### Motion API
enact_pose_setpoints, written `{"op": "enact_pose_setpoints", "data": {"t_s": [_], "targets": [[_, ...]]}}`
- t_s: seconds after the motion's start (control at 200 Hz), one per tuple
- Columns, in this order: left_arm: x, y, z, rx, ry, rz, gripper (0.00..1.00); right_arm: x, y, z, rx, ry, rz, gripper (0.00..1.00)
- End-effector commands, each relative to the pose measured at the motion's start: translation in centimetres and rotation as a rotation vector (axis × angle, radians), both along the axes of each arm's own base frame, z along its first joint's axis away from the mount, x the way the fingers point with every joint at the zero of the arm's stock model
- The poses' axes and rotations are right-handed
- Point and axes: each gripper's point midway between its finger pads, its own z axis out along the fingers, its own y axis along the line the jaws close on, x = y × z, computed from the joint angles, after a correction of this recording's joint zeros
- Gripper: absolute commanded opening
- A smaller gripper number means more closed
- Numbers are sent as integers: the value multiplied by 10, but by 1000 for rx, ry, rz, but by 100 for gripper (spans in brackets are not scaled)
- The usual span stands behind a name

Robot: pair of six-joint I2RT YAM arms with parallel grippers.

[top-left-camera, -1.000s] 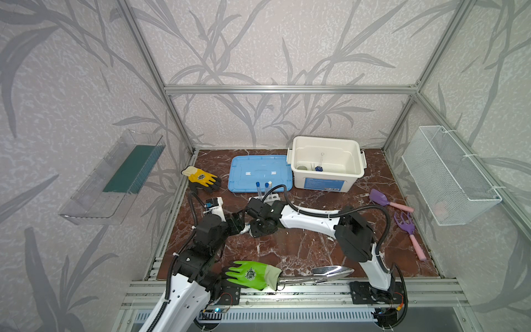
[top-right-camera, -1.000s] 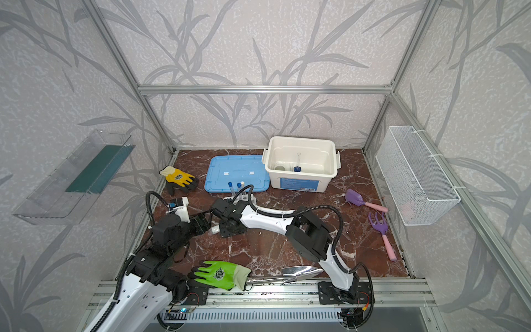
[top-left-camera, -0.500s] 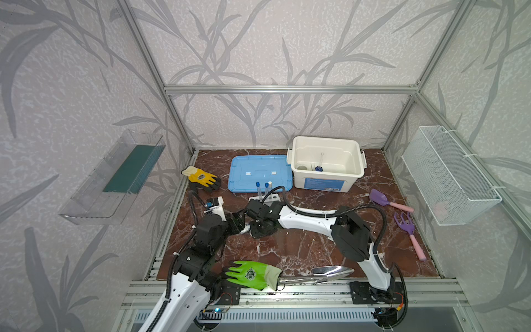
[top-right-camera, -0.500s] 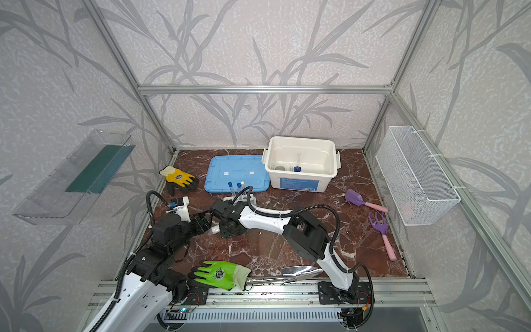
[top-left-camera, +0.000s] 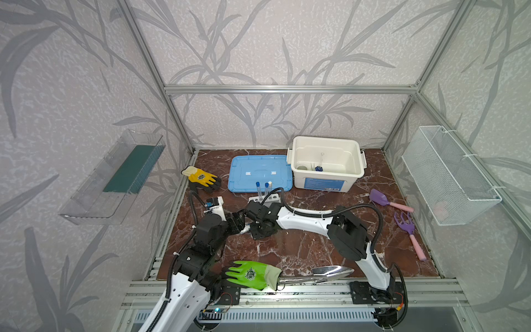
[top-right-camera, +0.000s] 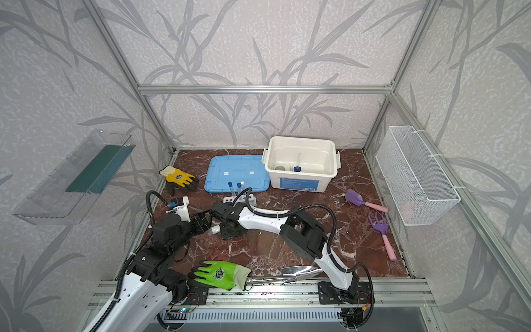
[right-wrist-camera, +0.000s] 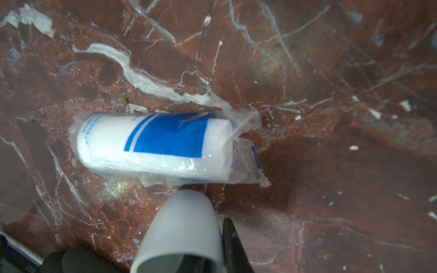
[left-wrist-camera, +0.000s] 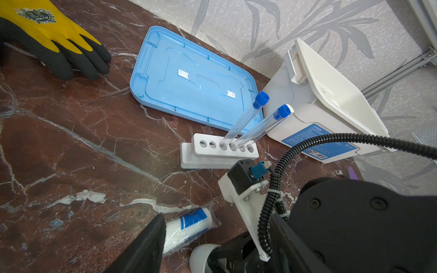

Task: Organize the chemistry lab equipment
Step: 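Lower the right gripper and close it on the white cup's rim, then lift the white cup with the right gripper and carry it over the tub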

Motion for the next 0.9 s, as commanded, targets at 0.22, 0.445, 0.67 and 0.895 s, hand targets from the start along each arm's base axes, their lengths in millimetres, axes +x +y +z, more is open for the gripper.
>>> {"op": "enact_pose_setpoints", "data": {"t_s": [0.22, 0.445, 0.67, 0.895], "targets": [[3, 0, -2, 3, -3, 0, 69, -3, -8, 20, -31, -28, 62, 6], [3, -1, -1, 3, -3, -4, 69, -7, -24, 44, -80, -58, 159, 3], [4, -2, 1, 8, -8, -9, 69, -7, -75, 95, -216, -104, 309, 1], [19, -12, 12, 25, -30, -52, 69, 18, -145, 155, -355, -199, 362, 1]]}}
